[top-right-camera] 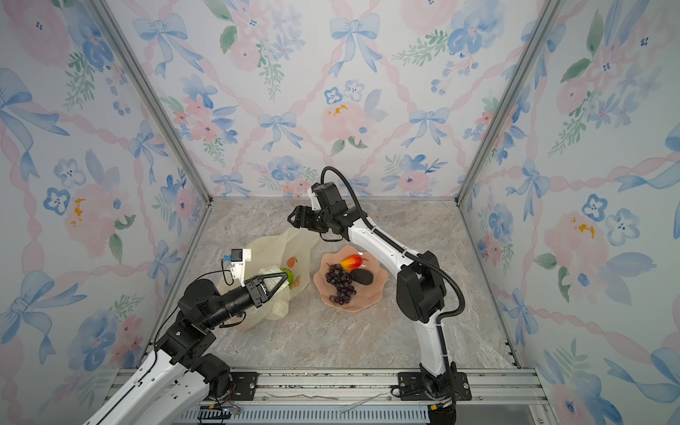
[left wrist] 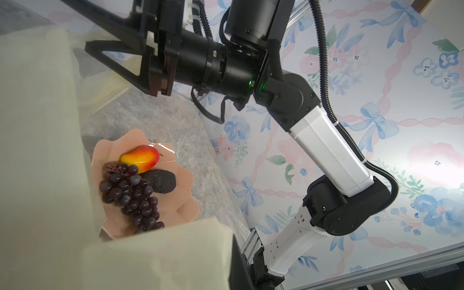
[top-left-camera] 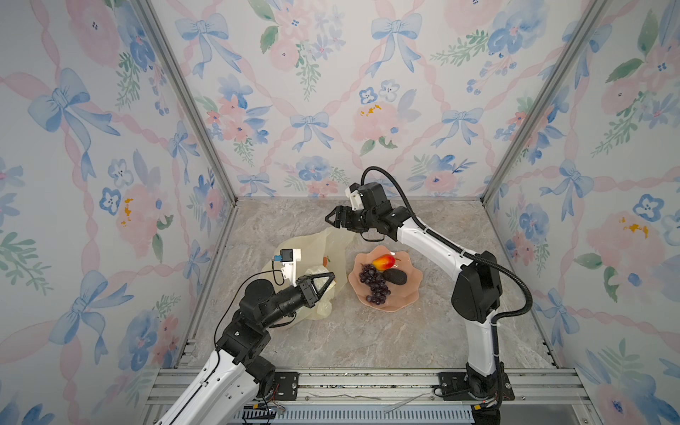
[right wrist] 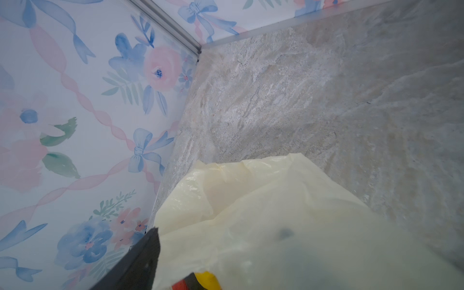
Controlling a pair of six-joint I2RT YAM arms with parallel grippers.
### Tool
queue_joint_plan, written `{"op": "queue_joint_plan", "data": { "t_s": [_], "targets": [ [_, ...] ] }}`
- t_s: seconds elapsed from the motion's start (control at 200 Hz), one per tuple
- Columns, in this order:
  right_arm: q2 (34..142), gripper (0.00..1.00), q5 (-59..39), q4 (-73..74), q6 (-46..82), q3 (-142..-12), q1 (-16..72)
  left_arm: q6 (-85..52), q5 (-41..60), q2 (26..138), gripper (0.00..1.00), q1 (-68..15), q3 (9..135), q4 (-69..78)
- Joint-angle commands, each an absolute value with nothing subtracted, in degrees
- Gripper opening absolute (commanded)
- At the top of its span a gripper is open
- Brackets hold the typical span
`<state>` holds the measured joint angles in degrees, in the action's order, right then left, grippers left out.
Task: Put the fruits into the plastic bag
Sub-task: 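Withdraw the right gripper from the bag, moving it farther from the robot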
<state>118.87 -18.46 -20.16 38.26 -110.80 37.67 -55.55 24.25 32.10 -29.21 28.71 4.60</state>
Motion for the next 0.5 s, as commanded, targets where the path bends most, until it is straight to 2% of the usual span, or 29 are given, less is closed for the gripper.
{"op": "queue_joint_plan", "data": {
  "t_s": [0.0,0.33,0.495],
  "targets": [
    [118.6,0.77,-19.7,-21.7,37.1,-111.0,35.8,-54.2,23.2,32.2,0.0,-28.8,30.1,5.2],
    [111.5,0.78,-28.7,-20.7,41.7,-104.7,32.5,-54.3,24.1,34.7,0.0,-28.7,29.6,8.2],
    [108.0,0.83,-31.5,-24.6,42.8,-101.5,32.5,-55.4,21.4,34.0,0.0,-28.7,29.2,7.4]
  ]
}}
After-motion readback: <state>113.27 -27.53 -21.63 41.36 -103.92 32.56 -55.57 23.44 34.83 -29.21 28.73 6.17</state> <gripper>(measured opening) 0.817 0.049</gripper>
